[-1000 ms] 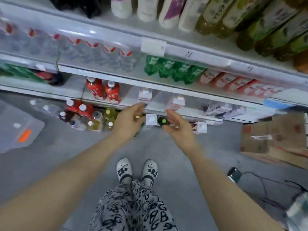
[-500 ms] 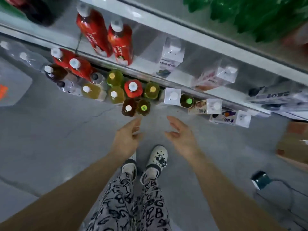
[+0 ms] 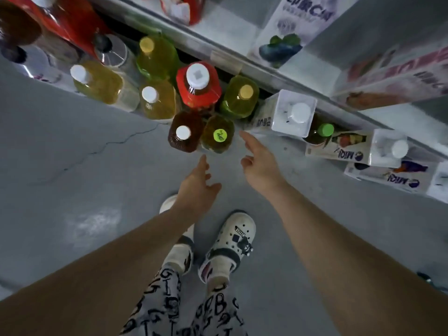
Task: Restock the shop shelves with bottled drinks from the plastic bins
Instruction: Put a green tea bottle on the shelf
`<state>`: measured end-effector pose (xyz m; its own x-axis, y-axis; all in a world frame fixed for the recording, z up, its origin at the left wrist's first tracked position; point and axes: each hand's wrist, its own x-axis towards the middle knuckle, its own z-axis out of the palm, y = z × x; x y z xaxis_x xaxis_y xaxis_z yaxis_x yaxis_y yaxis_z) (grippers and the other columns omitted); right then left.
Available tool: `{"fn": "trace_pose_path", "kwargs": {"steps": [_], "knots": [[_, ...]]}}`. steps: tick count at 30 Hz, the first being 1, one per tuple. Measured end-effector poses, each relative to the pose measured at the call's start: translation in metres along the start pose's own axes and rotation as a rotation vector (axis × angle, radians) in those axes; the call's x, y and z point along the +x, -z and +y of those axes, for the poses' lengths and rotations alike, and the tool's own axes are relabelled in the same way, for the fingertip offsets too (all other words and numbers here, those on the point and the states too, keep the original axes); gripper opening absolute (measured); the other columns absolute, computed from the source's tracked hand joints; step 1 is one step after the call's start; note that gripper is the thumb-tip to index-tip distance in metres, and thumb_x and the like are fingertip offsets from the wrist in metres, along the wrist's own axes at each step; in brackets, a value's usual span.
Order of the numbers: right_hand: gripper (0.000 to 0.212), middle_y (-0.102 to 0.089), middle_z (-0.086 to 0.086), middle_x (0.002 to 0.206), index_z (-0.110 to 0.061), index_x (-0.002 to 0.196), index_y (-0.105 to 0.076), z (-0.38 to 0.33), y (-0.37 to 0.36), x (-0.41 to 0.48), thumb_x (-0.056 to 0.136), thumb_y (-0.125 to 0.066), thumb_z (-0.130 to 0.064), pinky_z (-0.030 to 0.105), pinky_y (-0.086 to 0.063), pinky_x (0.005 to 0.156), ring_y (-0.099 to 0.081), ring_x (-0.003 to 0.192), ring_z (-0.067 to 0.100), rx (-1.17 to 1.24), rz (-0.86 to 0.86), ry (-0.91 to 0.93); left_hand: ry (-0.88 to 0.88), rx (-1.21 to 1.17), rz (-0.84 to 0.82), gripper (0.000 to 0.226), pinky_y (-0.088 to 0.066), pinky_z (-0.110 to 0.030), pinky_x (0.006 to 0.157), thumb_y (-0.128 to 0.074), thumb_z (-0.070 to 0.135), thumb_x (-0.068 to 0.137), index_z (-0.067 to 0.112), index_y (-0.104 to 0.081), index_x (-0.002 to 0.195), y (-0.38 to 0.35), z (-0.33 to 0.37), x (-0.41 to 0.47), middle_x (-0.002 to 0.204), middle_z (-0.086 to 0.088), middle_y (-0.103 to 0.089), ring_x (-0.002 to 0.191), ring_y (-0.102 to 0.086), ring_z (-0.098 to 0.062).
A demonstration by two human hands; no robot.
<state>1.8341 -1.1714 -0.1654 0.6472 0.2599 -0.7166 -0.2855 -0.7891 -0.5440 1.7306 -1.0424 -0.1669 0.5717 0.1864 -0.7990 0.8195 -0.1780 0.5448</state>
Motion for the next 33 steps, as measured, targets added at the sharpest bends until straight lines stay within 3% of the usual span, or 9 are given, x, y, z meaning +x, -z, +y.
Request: {"fn": "trace_pose_path", "kwargs": {"steps": [5,9,11,13,19,23,26,29,33], "knots": [[0.067,-0.046,0.002,0.153,-0.026,0.156,-0.032,0.001,-0.013,0.047,0.097,-0.047,0.004,0.004,-0.028,0.088,-0.043,0.138,0.016,0.004,0.002,0.038,-0.006,0.007,-0.019,0.091,-0.041,-0.045,0.111,-0.065,0.015,0.093,0.016,0.000,0.157,-0.012,-0.018,0.040,0.155,-0.009,-0.036,0.137,-0.044,-0.026],[0.065,-0.043,0.005,0.155,-0.020,0.154,-0.033,0.005,-0.025,0.069,0.096,-0.057,-0.004,0.009,-0.023,0.100,-0.038,0.142,0.020,-0.005,-0.029,0.106,-0.019,-0.071,0.011,0.095,-0.043,-0.049,0.108,-0.067,0.012,0.091,0.020,0.002,0.157,-0.018,-0.027,0.065,0.156,-0.010,-0.034,0.137,-0.044,-0.028],[0.068,-0.039,0.006,0.156,-0.018,0.153,-0.035,0.011,-0.031,0.075,0.093,-0.059,-0.001,0.022,-0.030,0.113,-0.037,0.142,0.021,0.001,-0.013,0.137,-0.025,-0.111,0.027,0.092,-0.044,-0.050,0.107,-0.066,0.009,0.091,0.018,-0.002,0.157,-0.021,-0.030,0.073,0.157,-0.008,-0.033,0.137,-0.044,-0.028],[0.069,-0.036,0.006,0.155,-0.018,0.151,-0.039,0.018,-0.035,0.079,0.090,-0.059,0.005,0.034,-0.038,0.114,-0.037,0.142,0.021,0.030,0.017,0.139,-0.032,-0.132,0.014,0.094,-0.044,-0.048,0.108,-0.065,0.007,0.092,0.021,0.003,0.156,-0.025,-0.033,0.076,0.157,-0.006,-0.032,0.138,-0.043,-0.027],[0.064,-0.045,-0.002,0.133,-0.019,0.137,-0.049,0.054,-0.045,0.062,0.081,-0.060,0.011,0.043,-0.050,0.105,-0.052,0.119,0.012,0.142,0.123,0.082,-0.033,-0.160,0.018,0.105,-0.045,-0.050,0.106,-0.065,0.005,0.091,0.041,0.012,0.152,-0.032,-0.046,0.071,0.154,0.003,-0.035,0.137,-0.044,-0.025],[0.080,-0.053,0.008,0.126,-0.022,0.151,-0.037,0.083,-0.060,0.039,0.083,-0.063,0.010,0.040,-0.051,0.105,-0.059,0.113,0.016,0.174,0.063,0.002,-0.076,-0.146,0.049,0.100,-0.049,-0.052,0.101,-0.066,0.016,0.078,0.064,-0.006,0.143,-0.032,-0.047,0.077,0.135,0.009,-0.050,0.126,-0.056,-0.024],[0.087,-0.057,-0.001,0.116,-0.022,0.154,-0.031,0.099,-0.068,0.028,0.083,-0.070,0.009,0.034,-0.050,0.106,-0.060,0.108,0.006,0.250,0.068,-0.050,-0.140,-0.116,-0.005,0.096,-0.048,-0.054,0.101,-0.065,0.019,0.071,0.053,-0.017,0.146,-0.035,-0.049,0.085,0.143,-0.001,-0.046,0.125,-0.056,-0.027],[0.092,-0.054,0.004,0.126,-0.022,0.154,-0.031,0.104,-0.069,0.028,0.080,-0.077,0.005,0.031,-0.051,0.104,-0.059,0.107,0.001,0.292,0.116,-0.045,-0.206,-0.057,-0.021,0.094,-0.047,-0.052,0.103,-0.071,0.001,0.079,0.036,-0.023,0.152,-0.039,-0.048,0.090,0.146,-0.005,-0.042,0.128,-0.051,-0.025],[0.098,-0.041,-0.001,0.140,-0.022,0.153,-0.033,0.106,-0.069,0.048,0.073,-0.087,-0.006,0.036,-0.054,0.101,-0.058,0.113,0.006,0.198,0.190,0.020,-0.211,0.012,-0.012,0.098,-0.044,-0.046,0.108,-0.070,-0.003,0.081,0.037,-0.016,0.153,-0.037,-0.043,0.105,0.152,-0.002,-0.037,0.133,-0.045,-0.024]]}}
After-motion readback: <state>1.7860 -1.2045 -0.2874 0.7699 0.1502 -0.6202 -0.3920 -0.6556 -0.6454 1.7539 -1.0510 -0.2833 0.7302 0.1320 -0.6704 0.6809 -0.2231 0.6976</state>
